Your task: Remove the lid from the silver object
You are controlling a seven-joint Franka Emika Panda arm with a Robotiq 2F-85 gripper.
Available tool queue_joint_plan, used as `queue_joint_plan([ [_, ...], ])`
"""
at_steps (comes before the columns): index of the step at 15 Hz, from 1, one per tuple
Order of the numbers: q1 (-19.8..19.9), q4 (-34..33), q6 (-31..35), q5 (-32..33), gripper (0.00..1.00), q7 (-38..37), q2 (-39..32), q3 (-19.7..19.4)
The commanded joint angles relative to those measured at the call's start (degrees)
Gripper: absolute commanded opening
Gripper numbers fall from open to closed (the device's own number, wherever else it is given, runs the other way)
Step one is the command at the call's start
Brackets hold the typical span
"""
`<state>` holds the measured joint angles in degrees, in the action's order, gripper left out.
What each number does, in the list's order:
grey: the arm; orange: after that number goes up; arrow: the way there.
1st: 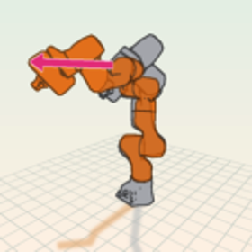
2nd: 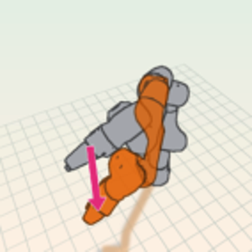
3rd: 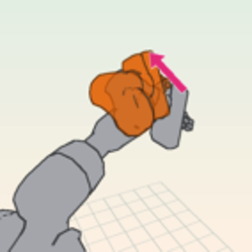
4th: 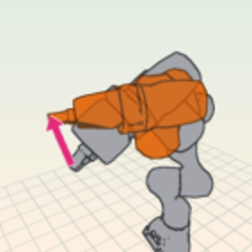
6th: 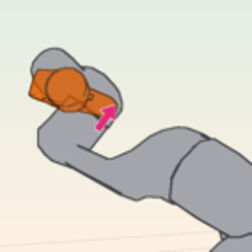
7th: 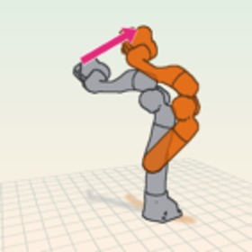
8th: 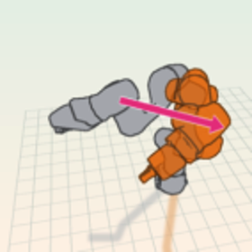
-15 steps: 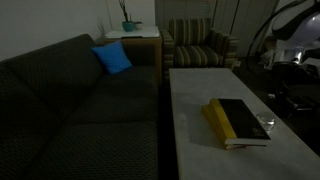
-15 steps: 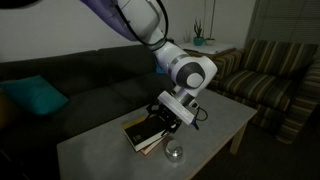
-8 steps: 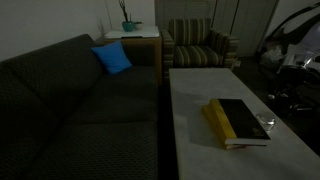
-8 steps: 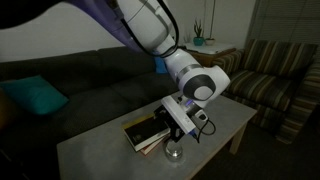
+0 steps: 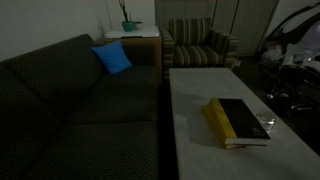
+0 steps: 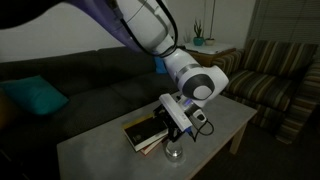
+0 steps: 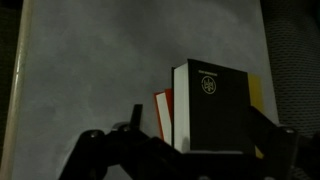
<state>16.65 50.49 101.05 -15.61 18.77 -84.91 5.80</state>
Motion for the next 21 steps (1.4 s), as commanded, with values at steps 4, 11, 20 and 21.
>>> queue_joint_plan([
  [4, -3.54, 1.98, 7.39, -1.07, 1.0, -18.5, -0.02, -2.43],
  [11, -8.08, 6.73, 11.33, -0.36, 1.0, -40.9, -0.17, -6.94],
  [20, -9.46, 8.87, 12.34, 4.32, 1.0, -42.73, -0.29, -10.32],
  [21, -9.56, 8.87, 12.37, 4.37, 1.0, -42.74, -0.29, -10.35],
])
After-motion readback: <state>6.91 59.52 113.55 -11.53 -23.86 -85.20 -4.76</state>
